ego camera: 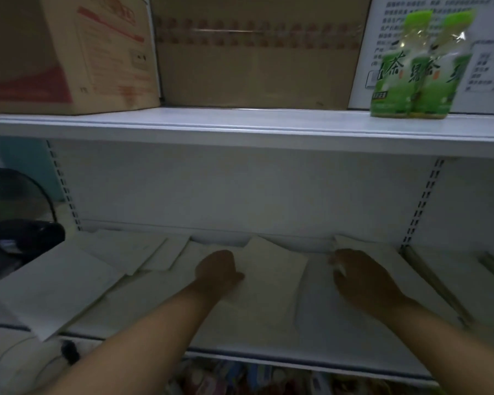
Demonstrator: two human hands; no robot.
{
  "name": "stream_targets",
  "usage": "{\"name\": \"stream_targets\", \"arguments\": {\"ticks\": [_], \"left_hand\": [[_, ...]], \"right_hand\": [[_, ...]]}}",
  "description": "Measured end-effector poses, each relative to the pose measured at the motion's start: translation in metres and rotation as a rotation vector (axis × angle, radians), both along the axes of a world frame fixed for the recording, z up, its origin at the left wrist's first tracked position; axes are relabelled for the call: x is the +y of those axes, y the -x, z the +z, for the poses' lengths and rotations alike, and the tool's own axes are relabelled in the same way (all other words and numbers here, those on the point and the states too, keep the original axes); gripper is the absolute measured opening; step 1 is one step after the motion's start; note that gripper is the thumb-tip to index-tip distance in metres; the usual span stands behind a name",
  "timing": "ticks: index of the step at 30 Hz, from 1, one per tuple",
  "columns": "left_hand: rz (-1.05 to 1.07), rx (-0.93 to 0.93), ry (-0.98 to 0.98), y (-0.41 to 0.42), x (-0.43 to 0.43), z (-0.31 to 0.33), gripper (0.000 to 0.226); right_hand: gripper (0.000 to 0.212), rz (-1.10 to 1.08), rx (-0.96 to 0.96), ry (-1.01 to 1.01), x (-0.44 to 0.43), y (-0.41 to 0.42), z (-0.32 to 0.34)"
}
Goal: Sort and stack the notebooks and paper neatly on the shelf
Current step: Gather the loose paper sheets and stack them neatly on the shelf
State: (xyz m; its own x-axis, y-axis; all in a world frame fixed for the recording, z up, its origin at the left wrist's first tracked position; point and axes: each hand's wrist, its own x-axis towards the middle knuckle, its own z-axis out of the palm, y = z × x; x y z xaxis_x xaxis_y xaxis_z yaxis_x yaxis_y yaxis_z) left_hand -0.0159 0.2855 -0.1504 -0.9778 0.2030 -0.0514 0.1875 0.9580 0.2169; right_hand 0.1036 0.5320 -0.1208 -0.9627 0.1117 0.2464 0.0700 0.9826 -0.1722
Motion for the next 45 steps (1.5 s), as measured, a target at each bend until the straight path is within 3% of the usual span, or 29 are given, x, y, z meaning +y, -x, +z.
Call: {"name": "stream_targets", "arguments": {"ticks": [3, 8, 11, 14, 18, 20, 23, 25, 26, 28, 31, 32, 35, 36, 38, 40, 43, 45], "left_hand": [[-0.022, -0.099, -0.187, 0.002, -0.005, 0.008, 0.048], [0.035, -0.632, -1.007, 0.002, -0.076, 0.04, 0.048], [0.002, -0.578, -1.135, 0.003, -0.125, 0.046, 0.06], [0.024, -0.539, -1.277, -0.009, -0.154, 0.04, 0.053], [0.121, -0.503, -1.333, -0.024, -0.168, 0.025, 0.039], [0.183, -0.503, -1.34, -0.03, -0.172, 0.015, 0.039], [0.215, -0.482, -1.402, -0.039, -0.17, 0.011, 0.034], [0.251, -0.463, -1.455, -0.04, -0.162, 0.011, 0.032], [0.263, -0.455, -1.446, -0.041, -0.156, 0.012, 0.04], [0.289, -0.452, -1.34, -0.039, -0.142, 0.007, 0.067], [0.277, -0.434, -1.26, -0.046, -0.128, 0.001, 0.04], [0.274, -0.445, -1.255, -0.046, -0.128, -0.003, 0.037], [0.22, -0.453, -1.247, -0.047, -0.132, -0.004, 0.032], [0.209, -0.455, -1.264, -0.047, -0.132, -0.004, 0.029], [0.197, -0.462, -1.284, -0.046, -0.13, -0.003, 0.025], [0.182, -0.462, -1.284, -0.046, -0.129, -0.004, 0.025], [0.178, -0.453, -1.288, -0.043, -0.132, -0.007, 0.03], [0.184, -0.436, -1.287, -0.042, -0.132, -0.008, 0.036]], "right_hand": [[0.044, 0.06, -0.052, 0.071, -0.051, -0.002, -0.008], [0.073, -0.017, -0.137, 0.171, -0.093, 0.014, -0.024], [0.083, 0.044, -0.29, 0.104, -0.121, 0.024, -0.039], [0.079, 0.06, -0.397, 0.007, -0.137, 0.031, -0.058], [0.102, 0.092, -0.434, -0.11, -0.139, 0.031, -0.061], [0.092, 0.134, -0.446, -0.126, -0.14, 0.03, -0.054], [0.112, 0.129, -0.231, -0.055, -0.142, 0.027, -0.034], [0.076, 0.161, -0.072, -0.014, -0.153, 0.024, -0.023], [0.058, 0.212, -0.088, 0.005, -0.165, 0.021, -0.018], [0.049, 0.396, -0.149, -0.066, -0.193, 0.015, -0.02], [0.049, 0.622, -0.253, -0.029, -0.215, 0.008, -0.038], [0.05, 0.612, -0.238, 0.007, -0.211, 0.009, -0.044], [0.058, 0.278, -0.06, 0.001, -0.18, 0.018, -0.051], [0.063, 0.156, -0.078, -0.004, -0.166, 0.023, -0.056], [0.074, -0.01, -0.37, 0.061, -0.145, 0.03, -0.062], [0.073, -0.033, -0.405, 0.026, -0.138, 0.031, -0.061], [0.066, -0.054, -0.222, 0.017, -0.134, 0.027, -0.056], [0.082, -0.087, 0.0, 0.093, -0.134, 0.022, -0.046]]}}
